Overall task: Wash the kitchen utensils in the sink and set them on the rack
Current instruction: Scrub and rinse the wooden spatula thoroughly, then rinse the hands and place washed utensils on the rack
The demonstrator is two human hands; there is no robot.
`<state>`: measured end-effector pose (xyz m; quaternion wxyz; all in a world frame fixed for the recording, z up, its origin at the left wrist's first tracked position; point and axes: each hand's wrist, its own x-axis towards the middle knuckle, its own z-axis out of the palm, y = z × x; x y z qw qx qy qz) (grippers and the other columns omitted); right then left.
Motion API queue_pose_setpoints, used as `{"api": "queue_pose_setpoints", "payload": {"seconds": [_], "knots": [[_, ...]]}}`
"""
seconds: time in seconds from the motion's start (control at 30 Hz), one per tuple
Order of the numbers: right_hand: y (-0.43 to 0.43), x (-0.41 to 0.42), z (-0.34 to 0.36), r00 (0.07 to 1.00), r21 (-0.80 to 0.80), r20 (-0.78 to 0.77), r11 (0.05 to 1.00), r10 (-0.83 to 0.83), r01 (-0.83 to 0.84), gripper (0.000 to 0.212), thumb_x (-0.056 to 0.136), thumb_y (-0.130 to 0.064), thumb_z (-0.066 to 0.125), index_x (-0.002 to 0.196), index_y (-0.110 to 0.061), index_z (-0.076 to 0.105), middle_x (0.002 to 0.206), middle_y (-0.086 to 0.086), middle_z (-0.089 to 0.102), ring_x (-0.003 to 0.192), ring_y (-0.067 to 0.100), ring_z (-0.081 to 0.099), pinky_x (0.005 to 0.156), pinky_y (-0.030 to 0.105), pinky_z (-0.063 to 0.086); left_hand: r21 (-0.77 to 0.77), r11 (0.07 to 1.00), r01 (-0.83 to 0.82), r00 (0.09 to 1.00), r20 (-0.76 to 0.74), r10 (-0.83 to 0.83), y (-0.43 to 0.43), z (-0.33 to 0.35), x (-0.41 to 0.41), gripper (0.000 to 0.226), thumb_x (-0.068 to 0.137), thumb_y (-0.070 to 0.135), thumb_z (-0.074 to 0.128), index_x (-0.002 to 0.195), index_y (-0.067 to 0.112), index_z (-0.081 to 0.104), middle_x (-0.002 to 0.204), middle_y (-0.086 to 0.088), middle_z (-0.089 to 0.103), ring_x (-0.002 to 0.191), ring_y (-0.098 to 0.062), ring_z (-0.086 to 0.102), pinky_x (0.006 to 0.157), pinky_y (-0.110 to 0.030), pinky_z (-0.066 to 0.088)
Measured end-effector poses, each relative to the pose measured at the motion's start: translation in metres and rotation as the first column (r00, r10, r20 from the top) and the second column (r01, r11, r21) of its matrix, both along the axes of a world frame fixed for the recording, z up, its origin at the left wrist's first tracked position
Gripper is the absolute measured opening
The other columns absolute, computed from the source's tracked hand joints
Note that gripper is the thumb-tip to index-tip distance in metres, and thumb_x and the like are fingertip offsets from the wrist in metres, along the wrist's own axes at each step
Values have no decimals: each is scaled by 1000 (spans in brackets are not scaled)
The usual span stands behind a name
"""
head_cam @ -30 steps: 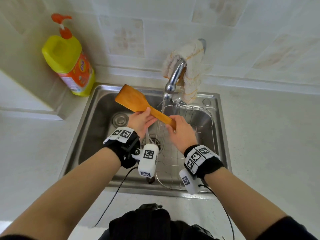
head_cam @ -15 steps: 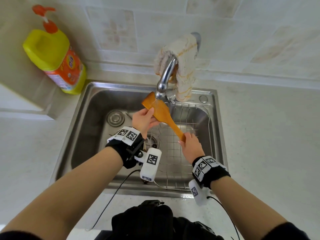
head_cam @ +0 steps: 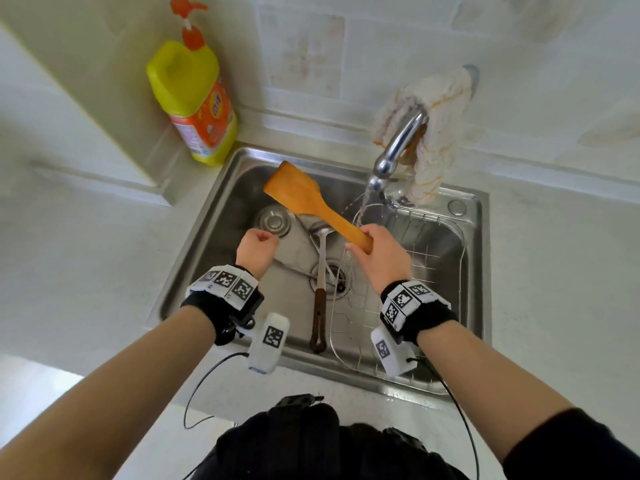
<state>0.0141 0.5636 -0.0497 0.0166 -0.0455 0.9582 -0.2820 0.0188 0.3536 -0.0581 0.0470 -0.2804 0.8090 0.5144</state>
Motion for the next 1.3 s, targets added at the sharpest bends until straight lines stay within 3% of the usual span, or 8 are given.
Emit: {"api": "queue_pose_setpoints", "payload": {"seconds": [0.1,0.2,0.33,0.57,0.87,1.1,1.3], "knots": [[-32,-33,22,998,79,-42,996,52,-49,39,93,-39,52,127,-23,44,110,-1,56,86,18,61,71,32,49,-231,958,168,985,87,-151,-36,19,-12,18,92,13,49,102,3,59,101,-15,60,100,-27,54,88,-32,39],[-60,-58,37,995,123,-63,990,75,-67,42,95,-32,49,134,-25,39,112,3,56,88,22,62,70,31,46,-407,852,328,943,190,-273,-77,29,-30,20,91,14,46,100,2,59,109,-21,62,107,-34,56,89,-34,41],[-93,-82,55,998,67,-57,997,31,-27,38,94,-27,46,132,-28,42,115,3,53,90,23,61,71,31,43,-512,720,469,882,318,-349,-122,42,-50,25,92,15,41,104,2,59,114,-22,60,107,-36,56,89,-35,43],[-156,-156,94,997,-53,-61,998,-46,43,44,91,-18,50,132,-17,38,121,7,52,99,28,59,85,39,45,-658,508,555,828,381,-411,-186,85,-121,30,91,25,45,114,15,60,118,-14,53,110,-32,52,94,-39,41],[-175,-258,111,984,-155,-111,981,-137,119,31,95,-14,47,124,-7,45,115,17,55,99,33,56,84,40,45,-756,550,356,916,165,-365,-237,112,-221,24,94,26,41,111,18,56,118,-11,50,114,-33,44,95,-41,38],[-204,-345,108,983,-83,-47,981,-178,174,30,95,-12,48,123,-4,44,118,20,55,107,34,54,87,39,43,-756,557,344,918,147,-367,-262,113,-284,22,94,32,41,108,21,55,114,-6,51,111,-26,43,92,-40,38],[-217,-371,88,982,-32,20,982,-187,188,33,93,-7,48,126,-4,43,127,18,46,112,32,50,92,37,40,-731,576,368,917,182,-354,-271,92,-301,21,92,32,45,107,23,56,113,-5,51,111,-26,42,97,-41,37]]}}
